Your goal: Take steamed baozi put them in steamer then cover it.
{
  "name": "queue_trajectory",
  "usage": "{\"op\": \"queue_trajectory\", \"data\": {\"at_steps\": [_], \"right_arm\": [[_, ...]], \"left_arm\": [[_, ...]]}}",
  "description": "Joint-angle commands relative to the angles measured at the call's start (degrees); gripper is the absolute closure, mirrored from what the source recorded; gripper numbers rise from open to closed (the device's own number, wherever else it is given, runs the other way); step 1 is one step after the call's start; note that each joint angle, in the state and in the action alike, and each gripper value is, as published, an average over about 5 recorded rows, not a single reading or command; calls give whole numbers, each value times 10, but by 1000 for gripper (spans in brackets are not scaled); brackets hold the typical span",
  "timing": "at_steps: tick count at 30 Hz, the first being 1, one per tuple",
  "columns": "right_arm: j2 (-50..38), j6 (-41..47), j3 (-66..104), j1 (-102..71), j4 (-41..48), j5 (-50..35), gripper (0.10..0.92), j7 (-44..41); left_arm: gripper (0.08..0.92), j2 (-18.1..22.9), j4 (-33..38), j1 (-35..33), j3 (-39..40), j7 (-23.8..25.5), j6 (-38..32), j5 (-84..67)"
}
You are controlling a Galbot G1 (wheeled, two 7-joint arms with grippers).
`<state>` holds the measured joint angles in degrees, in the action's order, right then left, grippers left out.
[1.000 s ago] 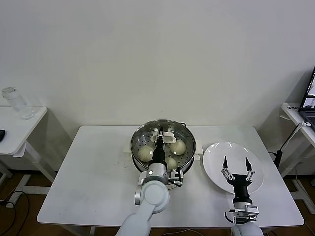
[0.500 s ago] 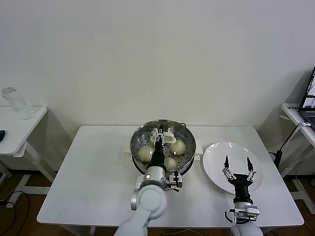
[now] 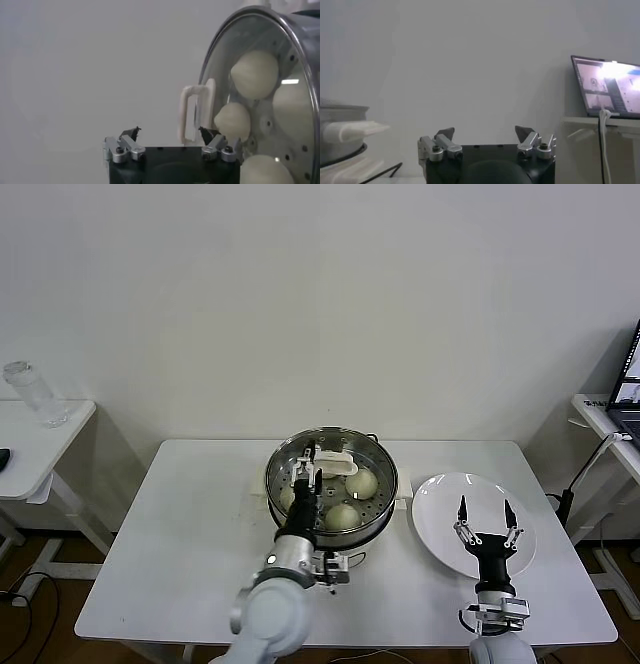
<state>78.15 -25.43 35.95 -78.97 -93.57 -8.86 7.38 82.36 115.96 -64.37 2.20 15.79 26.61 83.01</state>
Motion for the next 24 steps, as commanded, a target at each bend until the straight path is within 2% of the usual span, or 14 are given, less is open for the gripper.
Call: {"op": "queue_trajectory", "data": {"at_steps": [1, 4, 6, 11, 16, 20, 24], "right_arm": [[-27, 70, -14, -3, -23, -43, 203, 34], [-35, 78, -17, -4, -28, -52, 203, 31], [-38, 80, -18, -4, -31, -65, 203, 23], [-43, 82, -23, -5, -32, -100, 203, 14], [-44, 88, -25, -6, -33, -118, 203, 16], [-43, 96, -22, -10, -36, -125, 203, 18], [-45, 101, -19, -14, -38, -126, 203, 19]], "left_arm": [[177, -60, 157, -44, -114, -115, -48, -441], [177, -55, 156, -79, -194, -173, -128, -581], [177, -47, 137, -106, -250, -194, -189, -655], [177, -37, 43, -154, -364, -184, -307, -762], [177, -32, -50, -174, -411, -182, -400, -828], [177, -34, -74, -196, -419, -178, -452, -836], [177, -32, -70, -217, -428, -175, -472, -840]]}}
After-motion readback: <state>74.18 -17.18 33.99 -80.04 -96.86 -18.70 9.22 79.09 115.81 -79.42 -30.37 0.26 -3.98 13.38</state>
